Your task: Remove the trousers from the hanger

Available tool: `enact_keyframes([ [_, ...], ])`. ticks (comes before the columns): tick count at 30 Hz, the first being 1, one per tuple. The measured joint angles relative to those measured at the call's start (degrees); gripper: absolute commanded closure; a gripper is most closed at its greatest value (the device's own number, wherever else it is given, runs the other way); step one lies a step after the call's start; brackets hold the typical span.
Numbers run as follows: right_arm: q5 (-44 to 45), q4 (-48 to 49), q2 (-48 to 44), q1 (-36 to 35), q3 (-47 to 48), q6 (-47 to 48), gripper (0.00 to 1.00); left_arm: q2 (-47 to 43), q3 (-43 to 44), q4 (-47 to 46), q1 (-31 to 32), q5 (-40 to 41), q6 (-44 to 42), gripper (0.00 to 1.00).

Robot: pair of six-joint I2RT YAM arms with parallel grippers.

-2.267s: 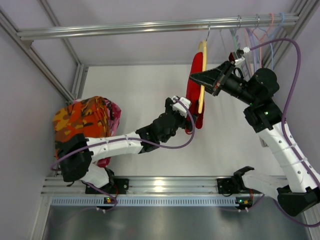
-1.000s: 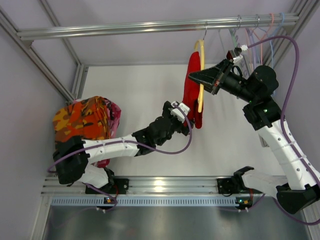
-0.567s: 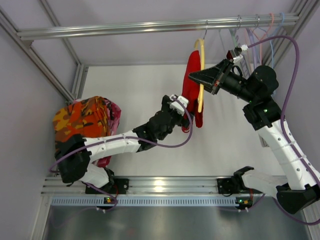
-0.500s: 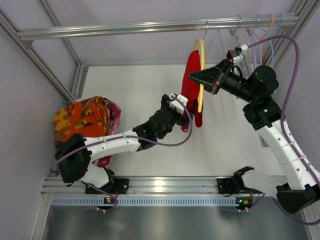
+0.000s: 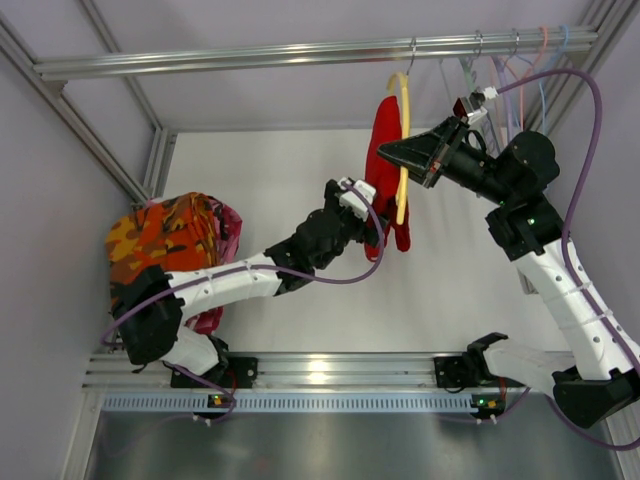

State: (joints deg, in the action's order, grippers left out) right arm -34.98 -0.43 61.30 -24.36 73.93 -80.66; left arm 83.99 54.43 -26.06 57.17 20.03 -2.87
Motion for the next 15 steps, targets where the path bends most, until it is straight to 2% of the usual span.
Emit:
enact_keyframes([
  [15, -0.7, 0.0, 0.0, 0.0, 0.0, -0.6, 1.00, 0.0, 3.4, 0.4, 0.1, 1.0, 0.2, 0.02],
])
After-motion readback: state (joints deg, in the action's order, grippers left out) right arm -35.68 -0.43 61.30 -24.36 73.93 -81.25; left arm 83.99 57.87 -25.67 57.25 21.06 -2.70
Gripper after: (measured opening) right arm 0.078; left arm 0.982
